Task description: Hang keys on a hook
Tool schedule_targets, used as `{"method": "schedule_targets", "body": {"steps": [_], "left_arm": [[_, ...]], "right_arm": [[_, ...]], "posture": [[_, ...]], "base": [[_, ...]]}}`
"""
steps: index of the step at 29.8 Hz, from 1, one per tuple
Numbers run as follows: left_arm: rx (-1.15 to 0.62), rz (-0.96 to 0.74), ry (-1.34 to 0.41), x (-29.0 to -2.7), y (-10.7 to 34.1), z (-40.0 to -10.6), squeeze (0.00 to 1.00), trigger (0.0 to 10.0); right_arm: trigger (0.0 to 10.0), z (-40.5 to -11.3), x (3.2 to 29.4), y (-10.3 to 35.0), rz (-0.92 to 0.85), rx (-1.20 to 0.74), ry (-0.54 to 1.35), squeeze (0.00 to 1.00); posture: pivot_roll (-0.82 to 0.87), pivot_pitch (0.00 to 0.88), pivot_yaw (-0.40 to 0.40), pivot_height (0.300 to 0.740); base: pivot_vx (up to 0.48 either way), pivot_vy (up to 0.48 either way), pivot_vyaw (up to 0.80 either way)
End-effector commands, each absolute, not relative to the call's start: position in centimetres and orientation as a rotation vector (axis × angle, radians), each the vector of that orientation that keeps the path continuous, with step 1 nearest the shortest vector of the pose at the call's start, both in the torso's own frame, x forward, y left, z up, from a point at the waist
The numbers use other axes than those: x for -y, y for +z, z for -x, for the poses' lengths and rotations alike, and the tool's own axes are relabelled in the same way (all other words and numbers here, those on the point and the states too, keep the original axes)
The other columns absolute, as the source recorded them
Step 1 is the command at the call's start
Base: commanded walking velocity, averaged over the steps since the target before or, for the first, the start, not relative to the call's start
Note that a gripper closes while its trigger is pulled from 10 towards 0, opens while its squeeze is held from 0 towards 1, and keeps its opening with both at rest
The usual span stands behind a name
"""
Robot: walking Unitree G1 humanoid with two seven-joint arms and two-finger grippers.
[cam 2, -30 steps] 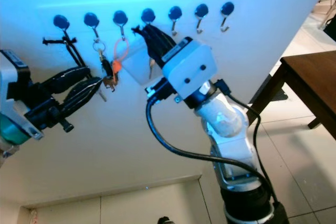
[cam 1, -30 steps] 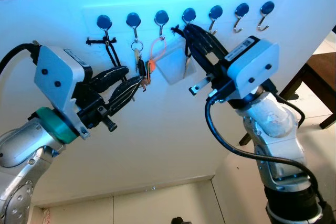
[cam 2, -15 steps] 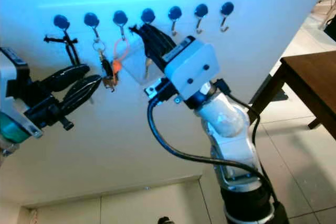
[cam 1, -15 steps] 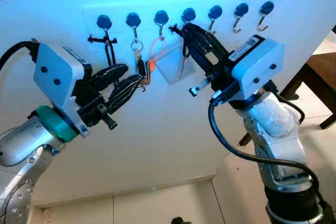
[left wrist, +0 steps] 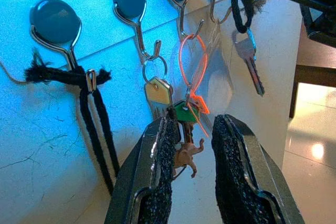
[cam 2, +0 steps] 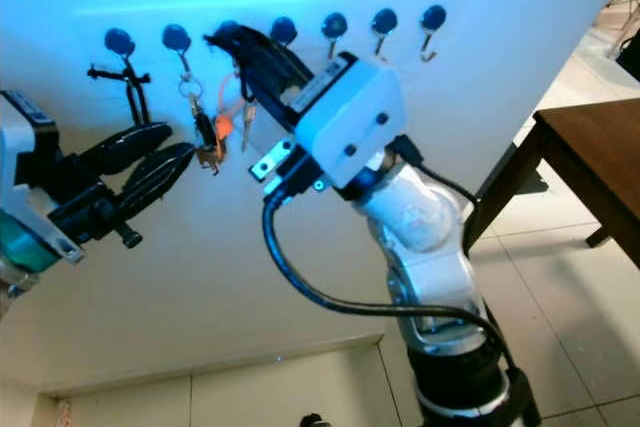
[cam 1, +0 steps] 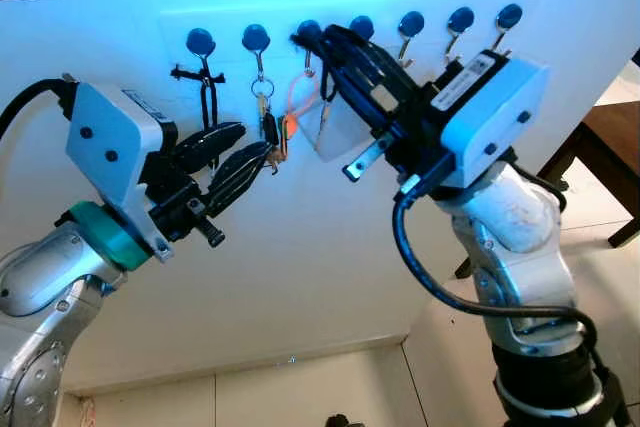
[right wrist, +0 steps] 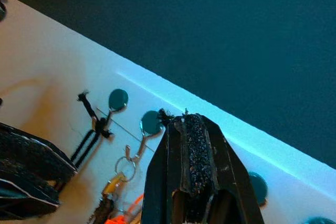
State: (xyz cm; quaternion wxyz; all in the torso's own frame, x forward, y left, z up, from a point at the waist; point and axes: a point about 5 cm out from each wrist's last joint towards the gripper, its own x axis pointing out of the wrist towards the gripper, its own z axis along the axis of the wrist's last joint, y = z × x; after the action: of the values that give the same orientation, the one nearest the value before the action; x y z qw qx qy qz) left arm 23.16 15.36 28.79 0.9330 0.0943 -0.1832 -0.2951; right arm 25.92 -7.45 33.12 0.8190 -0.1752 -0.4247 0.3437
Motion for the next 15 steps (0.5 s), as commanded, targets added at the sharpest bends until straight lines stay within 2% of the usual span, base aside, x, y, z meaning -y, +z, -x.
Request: {"method": "schedule_targets", "body": {"steps": [1,15], "left_arm": [[0.366,-0.198,-0.607,-15.26,28.55,-23.1,0.0,10.0],[0.37,-0.195,-0.612,-15.01,28.64,-23.11,0.0,10.0]], "right_arm": [[10.0,-25.73,7.04,33.22,0.362,0.916,0.77,0.0],[10.0,-25.94,7.0,32.78,0.367,0.888,0.781,0.0]], "posture": [[-0.08,0.057,0.072,0.74],[-0.08,0.061,0.075,0.74]], "base": [[0.0,0.0,0.0],[0.0,0.0,0.0]]}}
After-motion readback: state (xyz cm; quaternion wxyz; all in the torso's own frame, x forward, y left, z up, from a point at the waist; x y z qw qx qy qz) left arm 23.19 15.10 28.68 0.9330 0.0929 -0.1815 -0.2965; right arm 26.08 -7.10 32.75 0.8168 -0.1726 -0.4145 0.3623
